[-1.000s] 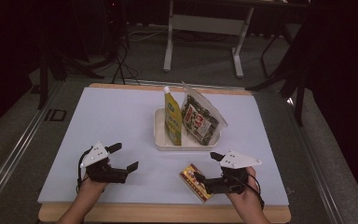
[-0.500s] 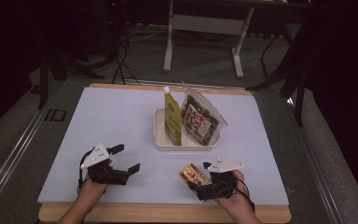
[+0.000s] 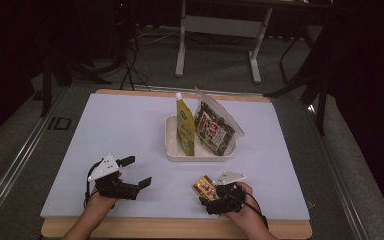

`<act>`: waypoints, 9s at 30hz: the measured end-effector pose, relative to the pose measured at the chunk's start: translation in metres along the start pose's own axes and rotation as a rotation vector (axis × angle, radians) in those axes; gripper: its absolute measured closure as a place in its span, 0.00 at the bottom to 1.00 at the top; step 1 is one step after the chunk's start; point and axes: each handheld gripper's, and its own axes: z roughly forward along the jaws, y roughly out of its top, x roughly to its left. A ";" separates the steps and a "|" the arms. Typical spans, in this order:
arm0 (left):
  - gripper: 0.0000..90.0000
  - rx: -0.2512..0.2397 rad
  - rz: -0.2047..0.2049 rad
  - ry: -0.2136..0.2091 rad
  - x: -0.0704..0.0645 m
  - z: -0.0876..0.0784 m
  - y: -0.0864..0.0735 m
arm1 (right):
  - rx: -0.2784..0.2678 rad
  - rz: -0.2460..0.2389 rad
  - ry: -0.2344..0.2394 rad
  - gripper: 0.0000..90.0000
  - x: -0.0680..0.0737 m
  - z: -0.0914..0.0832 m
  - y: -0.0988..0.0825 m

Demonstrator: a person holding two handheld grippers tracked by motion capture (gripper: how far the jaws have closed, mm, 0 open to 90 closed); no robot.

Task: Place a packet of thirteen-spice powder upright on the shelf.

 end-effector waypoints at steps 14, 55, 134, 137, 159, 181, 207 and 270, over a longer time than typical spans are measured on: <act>0.03 0.033 0.032 -0.026 -0.001 0.002 -0.001 | 0.106 -0.023 -0.058 0.35 0.005 0.011 -0.005; 0.05 0.018 -0.048 -0.244 -0.050 0.015 0.067 | -0.413 -0.286 -0.105 0.35 0.043 -0.047 0.046; 0.75 -0.042 -0.243 0.125 -0.035 0.021 0.116 | -0.516 -0.234 -0.215 0.14 0.010 -0.083 0.024; 0.75 -0.049 -0.240 0.176 -0.033 0.024 0.116 | -0.513 -0.226 -0.238 0.12 0.007 -0.086 0.017; 0.75 0.012 -0.142 0.461 -0.031 0.075 0.113 | -0.504 -0.134 -0.293 0.15 0.003 -0.096 0.005; 0.75 0.034 -0.122 0.591 -0.028 0.114 0.099 | -0.487 -0.167 -0.316 0.16 0.006 -0.095 0.004; 0.74 0.119 -0.205 0.620 -0.006 0.149 0.090 | -0.469 -0.157 -0.301 0.17 0.004 -0.091 0.004; 0.52 0.117 -0.177 0.493 0.018 0.158 0.084 | -0.476 -0.139 -0.281 0.17 0.001 -0.091 0.005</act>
